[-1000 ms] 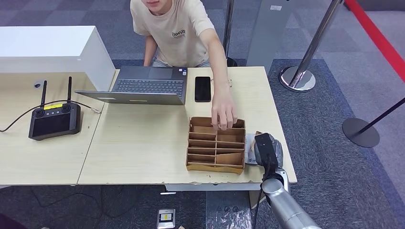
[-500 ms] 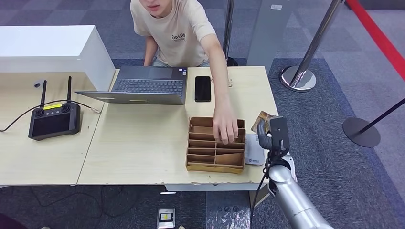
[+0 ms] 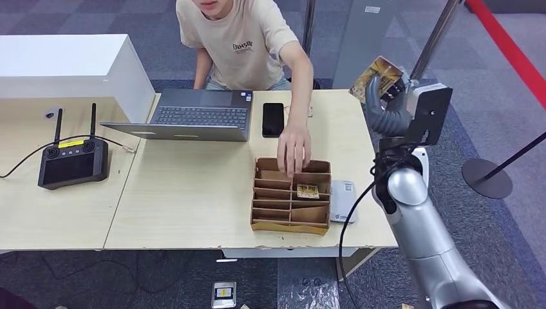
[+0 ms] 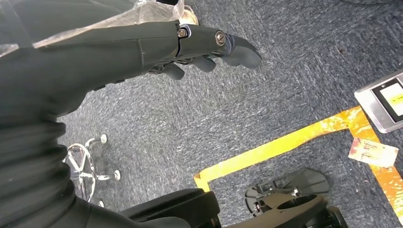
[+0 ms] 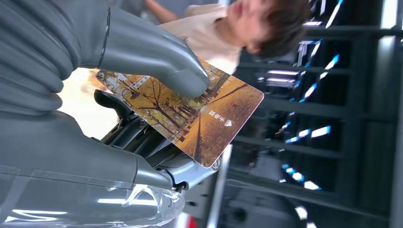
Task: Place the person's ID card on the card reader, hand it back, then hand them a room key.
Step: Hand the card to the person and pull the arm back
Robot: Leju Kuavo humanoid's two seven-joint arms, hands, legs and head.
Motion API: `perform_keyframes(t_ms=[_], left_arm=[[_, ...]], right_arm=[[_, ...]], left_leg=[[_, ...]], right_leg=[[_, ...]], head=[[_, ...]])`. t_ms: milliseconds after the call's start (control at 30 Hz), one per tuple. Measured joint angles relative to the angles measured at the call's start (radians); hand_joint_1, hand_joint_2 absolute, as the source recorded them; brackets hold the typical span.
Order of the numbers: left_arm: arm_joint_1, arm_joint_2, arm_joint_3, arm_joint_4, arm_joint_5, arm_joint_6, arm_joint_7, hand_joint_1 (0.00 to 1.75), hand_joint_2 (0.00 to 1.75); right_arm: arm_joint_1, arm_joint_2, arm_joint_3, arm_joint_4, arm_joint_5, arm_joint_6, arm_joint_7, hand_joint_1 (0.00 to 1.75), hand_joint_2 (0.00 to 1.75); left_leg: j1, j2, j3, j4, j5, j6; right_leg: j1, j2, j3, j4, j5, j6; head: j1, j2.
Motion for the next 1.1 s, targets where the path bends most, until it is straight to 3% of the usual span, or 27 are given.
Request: perform_keyframes(t_ms=[467,733,1100], left_arm=[[-0.003,-0.003,-0.019,0.000,-0.027,0.001,-0.004,0.00,1.75],[-0.005,-0.006,-0.023,0.000,-0.022,0.006,0.002,0.00,1.75],[-0.005,-0.007,-0.025,0.000,-0.008,0.005,0.007,0.00,1.75]], right_arm=[[-0.167,0.013,0.131,0.066,0.211,0.039,0.112,1.75,1.75],[-0.203,0.025,0.184,0.196,0.351,0.017,0.176,1.75,1.75],[-0.223,0.020,0.246,0.308,0.577,0.056,0.258,1.75,1.75]], left_leg=[[0.000,0.000,-0.001,0.000,0.000,0.000],[0.000,-0.001,-0.001,0.000,0.000,0.000],[0.000,-0.001,-0.001,0.000,0.000,0.000]], right_leg=[[0.000,0.000,0.000,0.000,0.000,0.000],[0.000,0.000,0.000,0.000,0.000,0.000],[0.000,0.000,-0.001,0.000,0.000,0.000]], head=[[0.000,0.000],[0.000,0.000],[0.000,0.000]])
